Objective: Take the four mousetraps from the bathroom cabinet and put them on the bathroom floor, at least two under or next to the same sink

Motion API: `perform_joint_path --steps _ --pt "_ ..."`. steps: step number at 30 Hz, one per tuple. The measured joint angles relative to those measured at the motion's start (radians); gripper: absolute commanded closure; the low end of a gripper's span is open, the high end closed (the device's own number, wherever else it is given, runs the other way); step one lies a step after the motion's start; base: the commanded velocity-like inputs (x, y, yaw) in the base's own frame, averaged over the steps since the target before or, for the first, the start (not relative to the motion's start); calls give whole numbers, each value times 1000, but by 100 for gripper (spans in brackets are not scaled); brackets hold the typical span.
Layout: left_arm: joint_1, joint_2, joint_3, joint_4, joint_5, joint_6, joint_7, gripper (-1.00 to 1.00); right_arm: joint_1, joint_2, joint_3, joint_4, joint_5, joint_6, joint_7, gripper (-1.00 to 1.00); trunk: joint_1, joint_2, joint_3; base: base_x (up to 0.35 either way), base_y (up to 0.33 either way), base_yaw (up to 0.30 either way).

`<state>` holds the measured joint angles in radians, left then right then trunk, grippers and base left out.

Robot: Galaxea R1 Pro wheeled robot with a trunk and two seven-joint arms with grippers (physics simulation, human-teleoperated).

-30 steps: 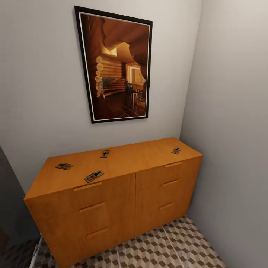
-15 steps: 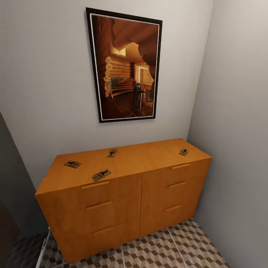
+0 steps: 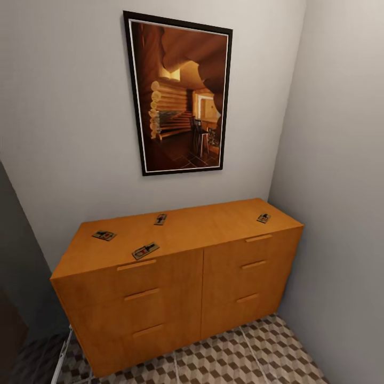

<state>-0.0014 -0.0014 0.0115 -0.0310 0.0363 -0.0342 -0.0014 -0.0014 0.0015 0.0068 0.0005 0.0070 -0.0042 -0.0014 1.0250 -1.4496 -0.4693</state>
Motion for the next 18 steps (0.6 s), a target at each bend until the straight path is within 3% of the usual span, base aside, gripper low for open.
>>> perform_joint_path --steps 12,18 --pt "0 0 0 0 0 0 0 -100 0 0 0 0 0 0 0 -100 0 0 0 0 -150 0" --pt "0 0 0 0 0 0 0 -100 0 0 0 0 0 0 0 -100 0 0 0 0 -42 0"
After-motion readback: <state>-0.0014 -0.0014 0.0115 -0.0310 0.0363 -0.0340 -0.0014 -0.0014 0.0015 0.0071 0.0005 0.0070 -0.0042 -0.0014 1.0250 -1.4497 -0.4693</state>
